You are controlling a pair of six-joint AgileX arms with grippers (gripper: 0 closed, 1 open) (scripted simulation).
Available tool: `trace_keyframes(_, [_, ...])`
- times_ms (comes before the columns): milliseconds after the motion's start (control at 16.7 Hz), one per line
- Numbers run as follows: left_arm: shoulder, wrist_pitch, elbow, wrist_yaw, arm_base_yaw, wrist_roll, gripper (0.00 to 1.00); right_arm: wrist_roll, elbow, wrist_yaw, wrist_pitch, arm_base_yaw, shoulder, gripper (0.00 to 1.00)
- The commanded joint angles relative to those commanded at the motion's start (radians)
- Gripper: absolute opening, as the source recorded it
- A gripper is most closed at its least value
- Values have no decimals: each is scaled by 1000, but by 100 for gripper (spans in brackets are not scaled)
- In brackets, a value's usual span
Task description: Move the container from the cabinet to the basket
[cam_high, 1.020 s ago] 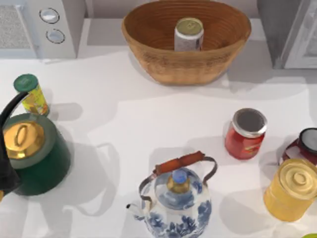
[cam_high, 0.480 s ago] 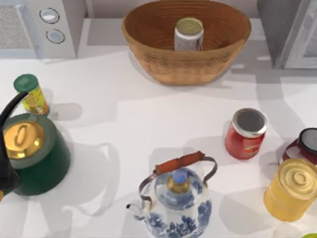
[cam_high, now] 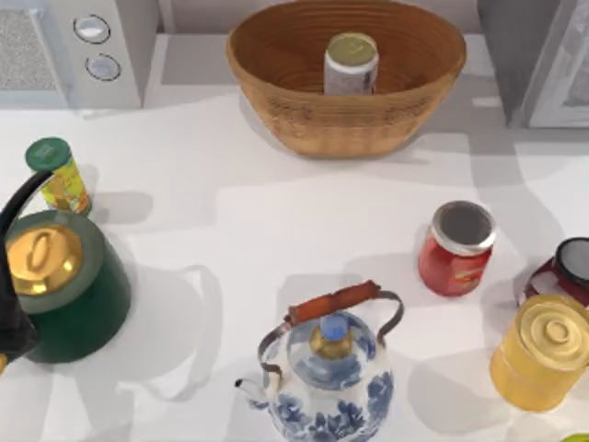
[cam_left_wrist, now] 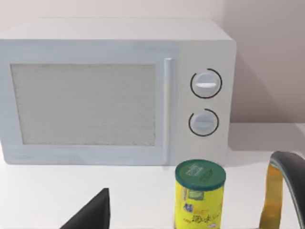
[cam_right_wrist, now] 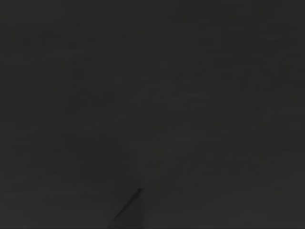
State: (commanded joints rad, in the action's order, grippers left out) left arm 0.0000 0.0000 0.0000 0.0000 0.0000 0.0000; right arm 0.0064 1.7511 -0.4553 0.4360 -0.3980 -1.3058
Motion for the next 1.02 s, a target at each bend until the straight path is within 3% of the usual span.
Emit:
trace_keyframes(300, [0, 0, 0, 0, 0, 0, 100, 1, 77, 60, -33, 59, -109, 100])
trace_keyframes(660, [0, 0, 0, 0, 0, 0, 100, -1, 58, 62, -35, 55, -86, 100])
trace_keyframes(1020, [0, 0, 0, 0, 0, 0, 100, 0, -140, 108, -78, 89, 65, 100])
